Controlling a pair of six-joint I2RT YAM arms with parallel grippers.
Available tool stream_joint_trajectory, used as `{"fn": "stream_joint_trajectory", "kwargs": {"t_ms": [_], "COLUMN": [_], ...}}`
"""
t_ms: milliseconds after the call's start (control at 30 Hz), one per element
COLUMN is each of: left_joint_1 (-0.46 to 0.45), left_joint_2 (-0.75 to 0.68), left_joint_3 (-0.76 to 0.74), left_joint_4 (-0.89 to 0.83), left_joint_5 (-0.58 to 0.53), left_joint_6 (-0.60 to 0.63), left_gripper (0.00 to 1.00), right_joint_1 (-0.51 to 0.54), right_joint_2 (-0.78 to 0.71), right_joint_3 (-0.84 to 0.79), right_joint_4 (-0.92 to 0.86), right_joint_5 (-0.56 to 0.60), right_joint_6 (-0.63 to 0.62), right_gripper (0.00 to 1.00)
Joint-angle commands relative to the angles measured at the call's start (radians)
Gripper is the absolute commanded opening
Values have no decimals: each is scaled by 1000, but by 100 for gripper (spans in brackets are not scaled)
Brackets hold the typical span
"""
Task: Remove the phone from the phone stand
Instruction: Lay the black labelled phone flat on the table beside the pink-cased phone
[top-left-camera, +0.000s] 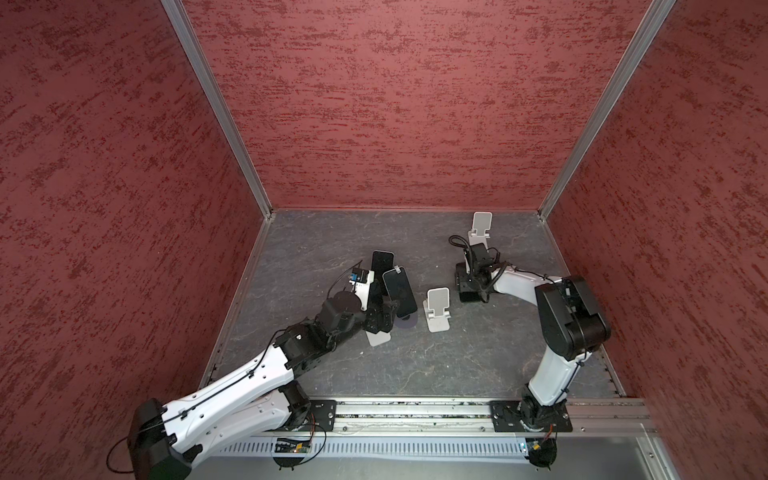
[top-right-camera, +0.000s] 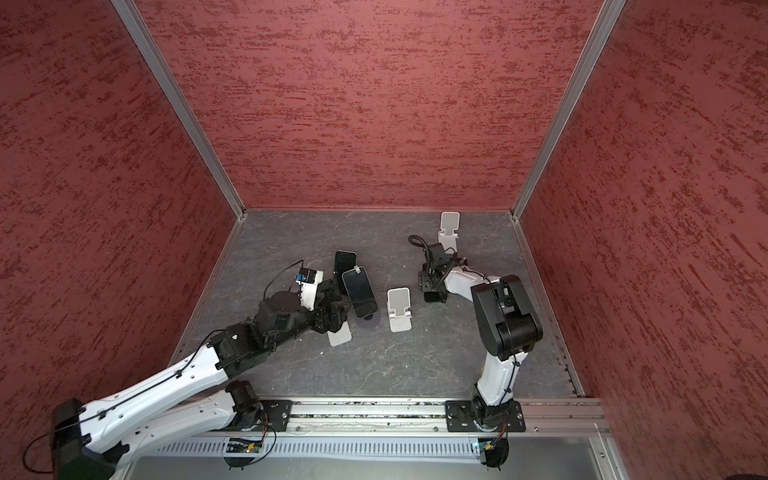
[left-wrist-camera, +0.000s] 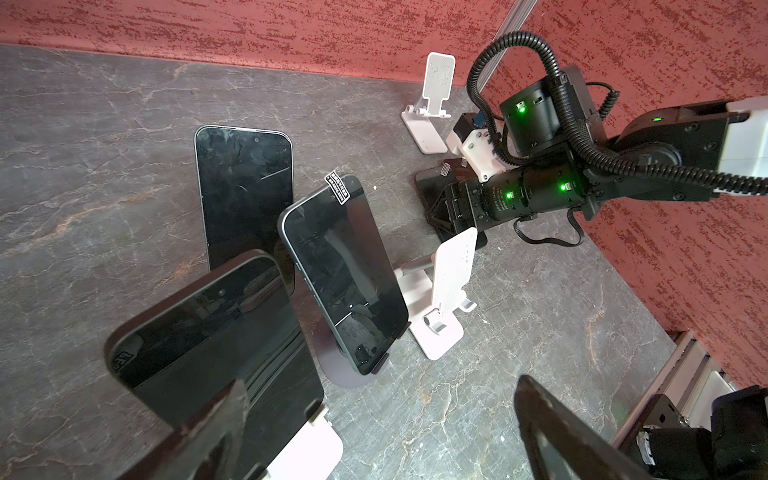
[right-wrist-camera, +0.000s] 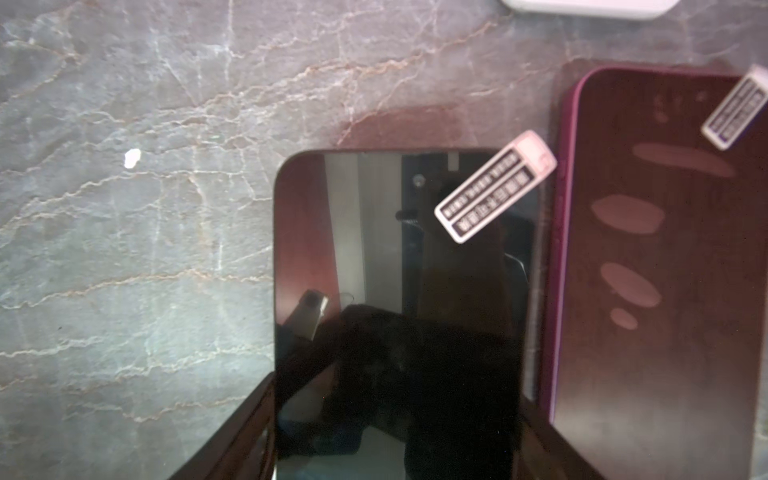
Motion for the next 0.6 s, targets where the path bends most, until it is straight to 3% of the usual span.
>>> {"fn": "stream_joint_trajectory", "kwargs": {"t_ms": [0,567], "left_joint_1": [3,3], "left_joint_2": [-14,-18], "left_joint_3": [1,0], "left_joint_4": [15,12], "left_joint_5": [-13,-15], "left_joint_6": [20,31], "left_gripper": [99,99], "right_joint_1": [-5,-5], "right_joint_2": [16,44], "right_joint_3": [33,50], "right_joint_4": [-9,-38], "right_joint_5": [25,25], "right_joint_6": [-5,-7], "right_gripper": [65,69]}}
